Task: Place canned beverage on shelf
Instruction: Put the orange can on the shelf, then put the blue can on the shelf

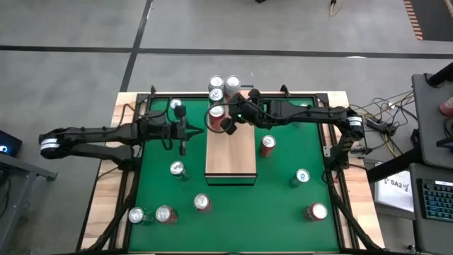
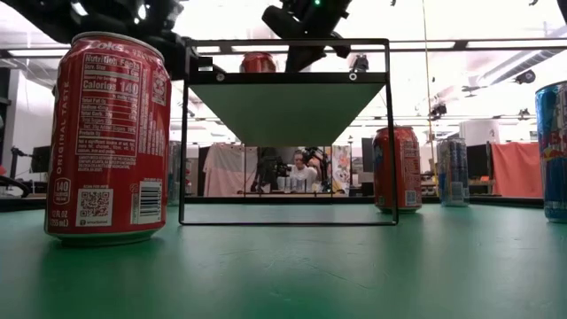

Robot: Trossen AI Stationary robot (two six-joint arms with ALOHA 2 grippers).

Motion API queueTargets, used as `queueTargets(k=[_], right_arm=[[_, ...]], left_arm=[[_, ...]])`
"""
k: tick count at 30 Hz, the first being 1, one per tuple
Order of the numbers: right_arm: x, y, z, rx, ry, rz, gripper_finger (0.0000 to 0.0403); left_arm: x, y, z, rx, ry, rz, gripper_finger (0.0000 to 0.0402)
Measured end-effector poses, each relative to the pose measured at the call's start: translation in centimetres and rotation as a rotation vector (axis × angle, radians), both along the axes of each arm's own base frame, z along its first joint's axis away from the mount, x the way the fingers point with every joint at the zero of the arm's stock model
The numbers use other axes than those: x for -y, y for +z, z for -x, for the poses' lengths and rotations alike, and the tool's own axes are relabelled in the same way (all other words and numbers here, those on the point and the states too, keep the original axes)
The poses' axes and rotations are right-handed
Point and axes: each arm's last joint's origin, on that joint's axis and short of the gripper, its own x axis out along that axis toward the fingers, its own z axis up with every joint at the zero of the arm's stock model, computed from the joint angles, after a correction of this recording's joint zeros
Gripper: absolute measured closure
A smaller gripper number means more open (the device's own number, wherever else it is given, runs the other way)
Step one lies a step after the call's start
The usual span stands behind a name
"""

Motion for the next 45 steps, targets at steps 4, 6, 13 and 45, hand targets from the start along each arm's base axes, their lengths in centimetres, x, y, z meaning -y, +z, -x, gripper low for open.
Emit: queueTargets(k=[4, 6, 13, 45], right_arm=[[-0.1, 0.1, -0.3, 0.019, 0.032, 0.009, 0.0394], [-0.1, 0.2, -0.3, 0.026, 0.034, 0.010, 0.0394], [-0.3, 0.0, -0.4, 0.030, 0.072, -0.023, 0.0394], [-1.4, -0.3, -0.1, -0.015, 0.092, -0.041, 0.0394]], left_arm=[[-0.5, -0.8, -1.0, -0.007, 0.027, 0.006, 0.0402], [-0.6, -0.9, -1.3, 0.002, 0.041, 0.008, 0.0402], [-1.0, -1.2, -1.8, 0.011, 0.099, 0.000, 0.0402], [-0.7, 0.1, -0.8, 0.070, 0.168, 0.022, 0.0402]])
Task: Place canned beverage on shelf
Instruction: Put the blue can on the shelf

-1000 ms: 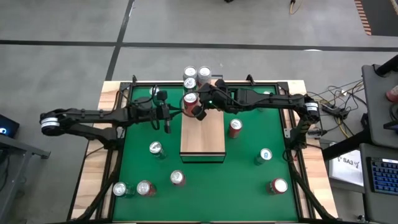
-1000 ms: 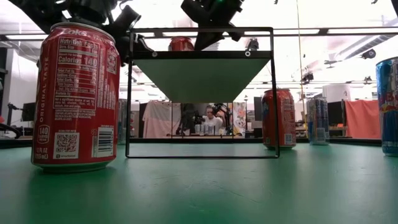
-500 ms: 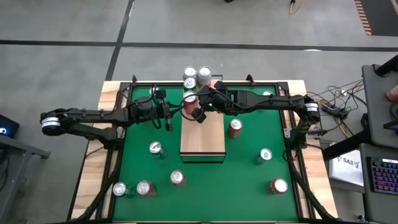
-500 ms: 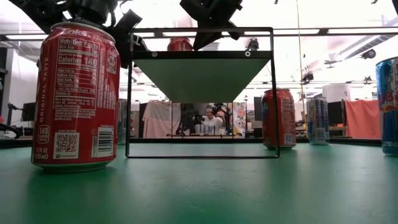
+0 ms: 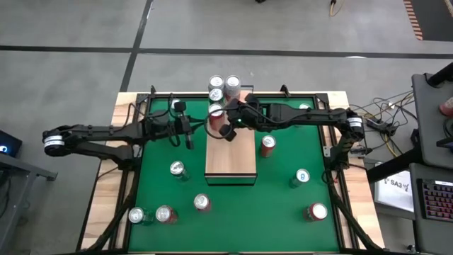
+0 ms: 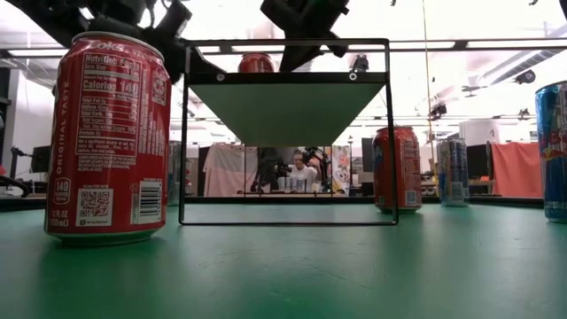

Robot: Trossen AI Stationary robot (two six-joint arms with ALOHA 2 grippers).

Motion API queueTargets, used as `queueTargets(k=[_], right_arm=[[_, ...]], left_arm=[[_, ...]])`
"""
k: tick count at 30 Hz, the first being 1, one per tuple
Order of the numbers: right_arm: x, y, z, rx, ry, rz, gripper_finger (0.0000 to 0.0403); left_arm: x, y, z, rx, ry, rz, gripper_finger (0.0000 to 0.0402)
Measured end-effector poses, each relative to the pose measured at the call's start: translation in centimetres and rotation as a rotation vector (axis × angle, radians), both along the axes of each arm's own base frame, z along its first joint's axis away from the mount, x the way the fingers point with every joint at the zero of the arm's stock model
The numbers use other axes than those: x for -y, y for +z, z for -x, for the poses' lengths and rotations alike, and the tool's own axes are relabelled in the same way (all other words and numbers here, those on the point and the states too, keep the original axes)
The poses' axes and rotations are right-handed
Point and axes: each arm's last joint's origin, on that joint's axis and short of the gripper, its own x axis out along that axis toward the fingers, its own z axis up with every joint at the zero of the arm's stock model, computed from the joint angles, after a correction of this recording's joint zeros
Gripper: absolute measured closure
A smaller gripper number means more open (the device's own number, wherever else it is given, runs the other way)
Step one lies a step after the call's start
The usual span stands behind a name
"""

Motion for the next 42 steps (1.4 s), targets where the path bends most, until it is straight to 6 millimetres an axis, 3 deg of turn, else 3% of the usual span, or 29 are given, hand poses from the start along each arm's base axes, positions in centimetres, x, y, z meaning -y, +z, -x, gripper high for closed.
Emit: queueTargets(k=[12, 26, 35, 42], right_arm=[[-1.0, 0.5, 2.2, -0.120, 0.000, -0.018, 0.0394], [-1.5, 1.5, 3.0, -0.160, 0.082, 0.044, 0.0394], [-1.5, 1.3, 3.3, -0.187, 0.074, 0.029, 0.0394], [-1.8, 1.0, 4.3, -0.234, 0.009, -0.043, 0.0394]], left_arm=[[4.2, 2.2, 2.2, 0.123, -0.168, 0.239, 0.0402], [8.8, 2.1, 2.4, 0.117, -0.342, 0.589, 0.0402], [10.1, 1.0, 2.8, -0.001, -0.339, 0.729, 0.0402], [10.2, 0.6, 2.9, -0.041, -0.324, 0.740, 0.0402]])
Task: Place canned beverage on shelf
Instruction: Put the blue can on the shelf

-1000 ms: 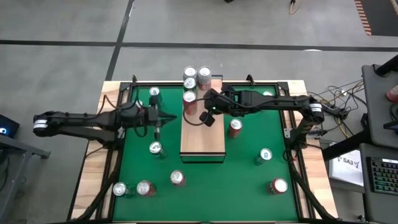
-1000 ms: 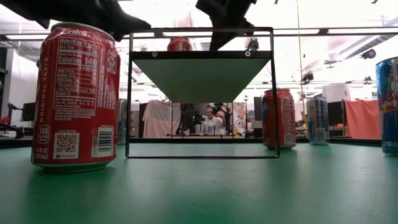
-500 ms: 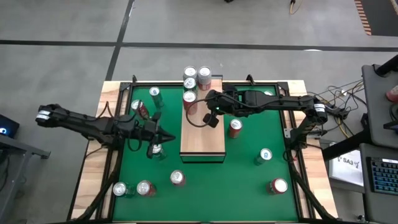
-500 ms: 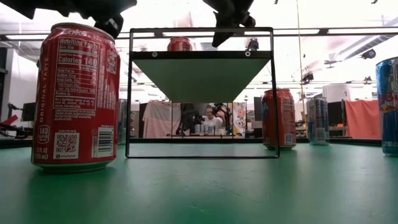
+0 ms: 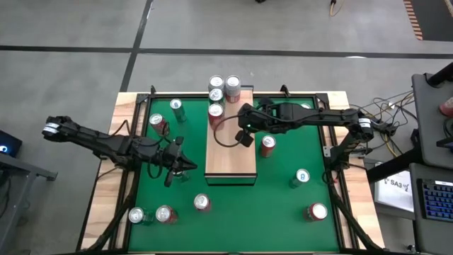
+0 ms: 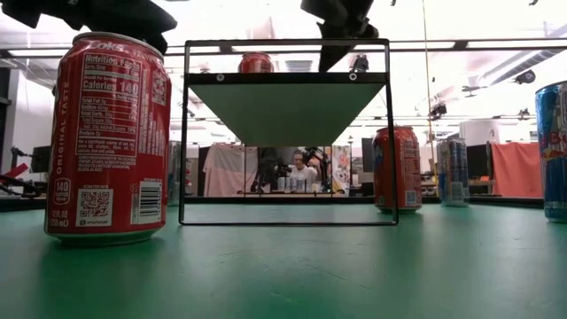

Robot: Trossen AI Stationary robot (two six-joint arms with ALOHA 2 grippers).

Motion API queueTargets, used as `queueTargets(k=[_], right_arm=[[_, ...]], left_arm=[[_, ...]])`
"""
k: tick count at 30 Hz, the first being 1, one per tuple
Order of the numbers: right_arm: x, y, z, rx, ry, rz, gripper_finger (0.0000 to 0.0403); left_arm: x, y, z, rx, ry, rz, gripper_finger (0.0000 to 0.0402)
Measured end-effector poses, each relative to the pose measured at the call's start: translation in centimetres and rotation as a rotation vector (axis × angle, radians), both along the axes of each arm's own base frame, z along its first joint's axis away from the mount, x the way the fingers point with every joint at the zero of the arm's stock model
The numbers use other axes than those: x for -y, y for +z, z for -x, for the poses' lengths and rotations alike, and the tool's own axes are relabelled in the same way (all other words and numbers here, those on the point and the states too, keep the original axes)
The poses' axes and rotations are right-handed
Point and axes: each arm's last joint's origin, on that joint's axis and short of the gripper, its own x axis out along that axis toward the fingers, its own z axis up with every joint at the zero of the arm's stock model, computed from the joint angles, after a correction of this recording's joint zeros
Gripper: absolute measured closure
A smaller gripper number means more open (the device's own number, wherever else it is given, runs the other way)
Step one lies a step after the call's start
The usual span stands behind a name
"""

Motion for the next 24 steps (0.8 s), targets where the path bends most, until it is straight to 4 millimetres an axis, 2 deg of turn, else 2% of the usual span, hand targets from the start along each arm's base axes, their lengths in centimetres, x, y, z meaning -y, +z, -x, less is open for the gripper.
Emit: queueTargets(k=[7, 11, 15, 24], right_arm=[[-0.5, 0.5, 2.1, -0.060, -0.042, -0.116, 0.0394], [-1.0, 0.4, 3.8, -0.156, -0.101, -0.229, 0.0394], [-2.0, 0.2, 5.3, -0.258, -0.183, -0.277, 0.0394], [-5.3, 0.2, 5.6, -0.262, -0.163, -0.226, 0.0394]], left_arm=[[-0.2, -0.8, 0.3, -0.089, 0.029, -0.020, 0.0402], [-0.5, -1.5, 0.5, -0.162, 0.127, -0.009, 0.0402], [-0.5, -1.7, 0.6, -0.182, 0.149, 0.020, 0.0402], [-0.5, -1.1, 0.5, -0.159, 0.140, -0.001, 0.0402]])
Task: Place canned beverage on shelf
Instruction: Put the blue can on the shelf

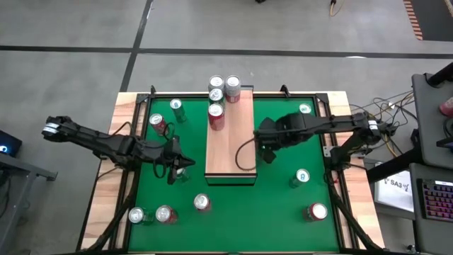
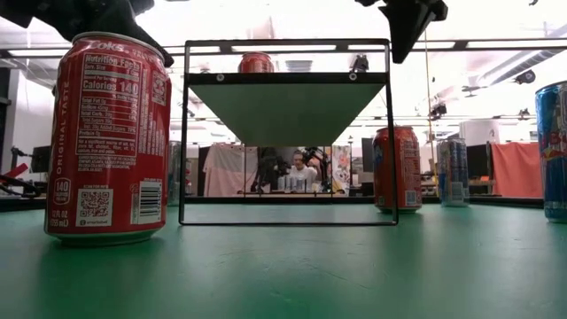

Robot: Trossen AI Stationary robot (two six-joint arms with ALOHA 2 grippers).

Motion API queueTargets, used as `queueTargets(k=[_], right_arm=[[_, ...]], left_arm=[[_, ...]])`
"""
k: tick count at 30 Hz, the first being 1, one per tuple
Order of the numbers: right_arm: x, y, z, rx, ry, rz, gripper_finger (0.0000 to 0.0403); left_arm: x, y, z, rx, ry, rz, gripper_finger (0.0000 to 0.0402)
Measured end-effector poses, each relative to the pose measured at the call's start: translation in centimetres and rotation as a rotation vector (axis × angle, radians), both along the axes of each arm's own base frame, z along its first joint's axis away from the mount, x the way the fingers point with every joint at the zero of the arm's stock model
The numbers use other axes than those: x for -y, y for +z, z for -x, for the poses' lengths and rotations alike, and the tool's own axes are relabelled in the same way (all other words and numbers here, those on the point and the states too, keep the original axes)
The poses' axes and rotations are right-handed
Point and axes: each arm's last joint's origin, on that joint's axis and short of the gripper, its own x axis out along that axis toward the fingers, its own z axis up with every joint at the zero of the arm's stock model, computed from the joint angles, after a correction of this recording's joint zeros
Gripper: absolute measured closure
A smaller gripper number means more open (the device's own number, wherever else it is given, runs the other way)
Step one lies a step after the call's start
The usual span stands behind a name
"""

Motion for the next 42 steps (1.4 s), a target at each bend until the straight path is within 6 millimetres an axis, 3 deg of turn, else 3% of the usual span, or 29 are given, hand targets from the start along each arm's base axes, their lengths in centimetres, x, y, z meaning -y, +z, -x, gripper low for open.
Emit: queueTargets(k=[13, 26, 33, 42], right_arm=[[-5.0, 0.0, 0.5, 0.066, 0.060, 0.005, 0.0394], [-9.8, -0.8, 2.2, 0.040, -0.017, -0.208, 0.0394], [-9.8, -1.4, 3.1, -0.066, -0.079, -0.265, 0.0394], [-8.5, -0.6, 6.1, -0.005, -0.229, -0.290, 0.0394]], left_arm=[[-0.1, 0.1, -0.1, 0.014, 0.030, -0.058, 0.0402], [0.0, 0.0, -0.6, 0.030, 0.002, -0.118, 0.0402], [0.0, 0.1, -0.8, 0.047, -0.010, -0.142, 0.0402], [0.0, 0.3, -0.8, 0.064, -0.011, -0.142, 0.0402]])
